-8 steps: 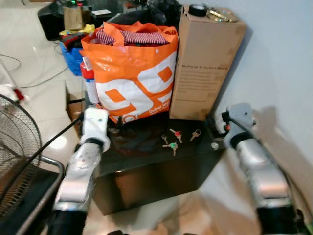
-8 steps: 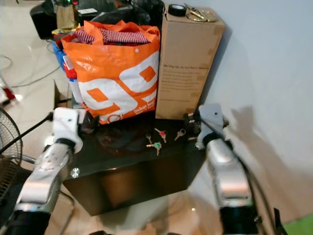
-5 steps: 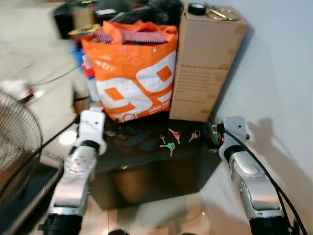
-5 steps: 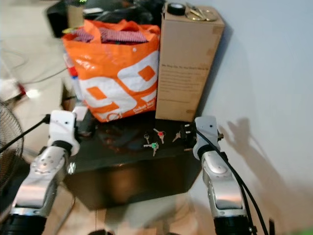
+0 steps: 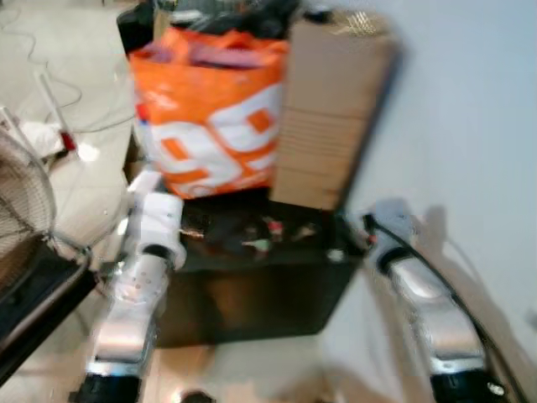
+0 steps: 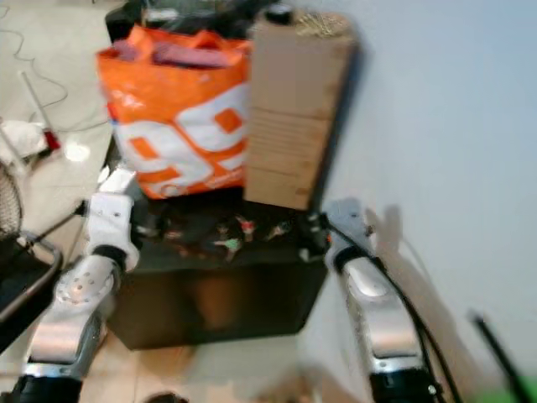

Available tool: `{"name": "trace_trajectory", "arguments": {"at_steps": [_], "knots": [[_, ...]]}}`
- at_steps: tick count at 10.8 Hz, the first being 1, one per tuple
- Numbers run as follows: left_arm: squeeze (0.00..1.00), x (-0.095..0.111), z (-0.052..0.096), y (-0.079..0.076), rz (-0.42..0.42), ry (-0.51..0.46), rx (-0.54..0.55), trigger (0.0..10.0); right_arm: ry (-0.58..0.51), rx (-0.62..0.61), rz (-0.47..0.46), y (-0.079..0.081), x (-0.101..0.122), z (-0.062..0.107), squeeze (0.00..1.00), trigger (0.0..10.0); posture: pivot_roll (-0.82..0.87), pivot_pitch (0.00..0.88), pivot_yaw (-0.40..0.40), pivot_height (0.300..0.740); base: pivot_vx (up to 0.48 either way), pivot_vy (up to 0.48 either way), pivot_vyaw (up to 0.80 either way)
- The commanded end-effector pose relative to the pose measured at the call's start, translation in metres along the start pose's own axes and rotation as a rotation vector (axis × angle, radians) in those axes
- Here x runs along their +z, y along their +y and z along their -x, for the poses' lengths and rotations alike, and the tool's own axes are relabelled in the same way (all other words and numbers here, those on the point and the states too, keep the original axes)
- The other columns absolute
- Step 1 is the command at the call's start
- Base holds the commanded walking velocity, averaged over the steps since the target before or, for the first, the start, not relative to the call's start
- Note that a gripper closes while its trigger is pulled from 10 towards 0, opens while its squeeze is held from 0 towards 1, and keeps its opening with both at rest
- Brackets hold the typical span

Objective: Hang keys on a hook

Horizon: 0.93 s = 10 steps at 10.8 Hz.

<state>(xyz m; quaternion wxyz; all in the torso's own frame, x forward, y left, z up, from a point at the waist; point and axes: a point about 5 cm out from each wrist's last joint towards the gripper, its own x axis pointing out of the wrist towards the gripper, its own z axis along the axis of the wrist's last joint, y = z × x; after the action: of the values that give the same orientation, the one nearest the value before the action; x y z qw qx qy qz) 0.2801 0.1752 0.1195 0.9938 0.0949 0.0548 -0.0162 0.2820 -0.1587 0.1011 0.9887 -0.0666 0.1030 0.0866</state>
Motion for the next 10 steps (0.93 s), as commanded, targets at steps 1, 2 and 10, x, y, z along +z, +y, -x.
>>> {"name": "trace_trajectory", "arguments": {"at_steps": [1,2,10], "knots": [[0.0,0.0028,0.0015,0.0101,-0.013,-0.016,0.036,10.0,-0.038,0.02,0.021,0.0062,0.0068,-0.0016,0.0,10.0,-0.02,0.0,-0.032,0.74,0.0,0.0,0.0],[0.0,0.0036,0.0019,0.0115,-0.009,-0.023,0.035,10.0,-0.039,0.0,0.025,0.0048,0.0067,-0.0024,0.0,10.0,-0.02,0.0,-0.033,0.74,0.0,0.0,0.0],[0.0,0.0066,0.0052,0.0151,0.002,-0.036,0.016,10.0,-0.031,0.037,0.03,0.0118,0.0079,-0.0034,0.0,10.0,-0.02,0.0,-0.032,0.74,0.267,0.0,0.5]]}}
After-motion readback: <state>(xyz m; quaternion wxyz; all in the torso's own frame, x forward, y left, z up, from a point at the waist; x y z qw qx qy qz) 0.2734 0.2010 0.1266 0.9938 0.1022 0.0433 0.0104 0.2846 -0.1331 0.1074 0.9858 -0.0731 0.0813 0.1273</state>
